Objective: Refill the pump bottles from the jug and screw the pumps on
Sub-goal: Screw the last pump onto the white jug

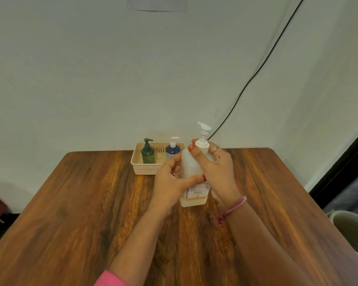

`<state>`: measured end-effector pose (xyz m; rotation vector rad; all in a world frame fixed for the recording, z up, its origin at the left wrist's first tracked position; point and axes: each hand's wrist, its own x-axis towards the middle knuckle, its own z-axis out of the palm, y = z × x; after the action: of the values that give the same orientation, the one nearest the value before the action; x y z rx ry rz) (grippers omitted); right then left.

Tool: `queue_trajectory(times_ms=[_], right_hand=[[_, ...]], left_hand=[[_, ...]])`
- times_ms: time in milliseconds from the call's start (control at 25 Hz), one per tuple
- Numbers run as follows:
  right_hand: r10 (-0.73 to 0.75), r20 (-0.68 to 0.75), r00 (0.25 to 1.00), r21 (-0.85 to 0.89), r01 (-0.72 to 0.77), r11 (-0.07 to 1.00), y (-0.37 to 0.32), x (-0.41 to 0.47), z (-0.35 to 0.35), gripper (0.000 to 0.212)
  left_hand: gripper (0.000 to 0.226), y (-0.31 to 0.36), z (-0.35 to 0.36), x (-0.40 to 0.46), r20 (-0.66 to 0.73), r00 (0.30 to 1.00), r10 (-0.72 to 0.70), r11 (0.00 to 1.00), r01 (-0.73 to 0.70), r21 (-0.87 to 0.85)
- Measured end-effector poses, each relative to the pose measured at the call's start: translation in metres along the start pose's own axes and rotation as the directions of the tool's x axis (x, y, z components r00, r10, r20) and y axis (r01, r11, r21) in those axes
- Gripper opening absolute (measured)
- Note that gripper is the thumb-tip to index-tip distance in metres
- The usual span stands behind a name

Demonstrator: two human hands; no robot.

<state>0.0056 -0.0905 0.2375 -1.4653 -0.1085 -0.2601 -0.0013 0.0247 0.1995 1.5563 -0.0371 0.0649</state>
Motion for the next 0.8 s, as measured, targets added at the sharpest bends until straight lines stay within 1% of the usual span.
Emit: queue_trajectory(times_ms=[80, 200, 240, 280, 360, 400, 440, 560, 640, 720, 800], right_hand=[[-0.027, 0.007, 1.000, -0.046, 0.028, 0.999, 0.001, 0.000, -0.001, 0.005], [-0.009, 0.041, 0.999, -0.105, 0.013, 0.994, 0.002, 0.003, -0.009, 0.012], [0.010, 0.053, 0.999, -0.145, -0.002, 0.989, 0.005, 0.003, -0.013, 0.020], [0.043, 0.067, 0.997, -0.187, -0.030, 0.982, 0.007, 0.002, -0.016, 0.033], [0.115, 0.091, 0.989, -0.282, -0.085, 0.956, 0.016, -0.003, -0.020, 0.066], [0.124, 0.082, 0.989, -0.329, -0.090, 0.940, 0.022, -0.006, -0.021, 0.078], [0.115, 0.052, 0.992, -0.370, -0.088, 0.925, 0.027, -0.008, -0.022, 0.082], [0.064, -0.058, 0.996, -0.452, -0.084, 0.888, 0.038, -0.006, -0.026, 0.074], [0.060, -0.083, 0.995, -0.496, -0.093, 0.863, 0.042, 0.001, -0.028, 0.068], [0.056, -0.091, 0.994, -0.502, -0.094, 0.860, 0.048, 0.010, -0.030, 0.062], [0.058, -0.104, 0.993, -0.485, -0.101, 0.869, 0.053, 0.021, -0.034, 0.055]], left_hand=[[0.078, -0.002, 0.000, 0.001, 0.006, 1.000, 0.000, 1.000, 0.000, 0.008], [0.080, -0.005, 0.001, 0.003, -0.027, 1.000, 0.014, 0.999, -0.013, 0.051], [0.077, -0.006, 0.002, 0.004, -0.036, 0.999, 0.019, 0.998, -0.017, 0.066], [0.073, -0.007, 0.002, 0.006, -0.039, 0.999, 0.016, 0.998, -0.013, 0.069], [0.066, -0.009, 0.003, 0.010, -0.035, 0.999, -0.002, 0.998, 0.004, 0.059], [0.065, -0.010, 0.003, 0.013, -0.027, 1.000, -0.010, 0.998, 0.012, 0.057], [0.066, -0.012, 0.005, 0.016, -0.013, 1.000, -0.019, 0.998, 0.020, 0.055], [0.075, -0.022, 0.012, 0.022, 0.024, 0.999, -0.049, 0.999, 0.048, 0.018], [0.076, -0.028, 0.016, 0.029, 0.029, 0.998, -0.062, 0.998, 0.062, 0.013], [0.080, -0.034, 0.018, 0.038, 0.061, 0.997, -0.053, 0.997, 0.049, 0.064], [0.089, -0.041, 0.019, 0.046, 0.104, 0.993, -0.054, 0.989, 0.039, 0.146]])
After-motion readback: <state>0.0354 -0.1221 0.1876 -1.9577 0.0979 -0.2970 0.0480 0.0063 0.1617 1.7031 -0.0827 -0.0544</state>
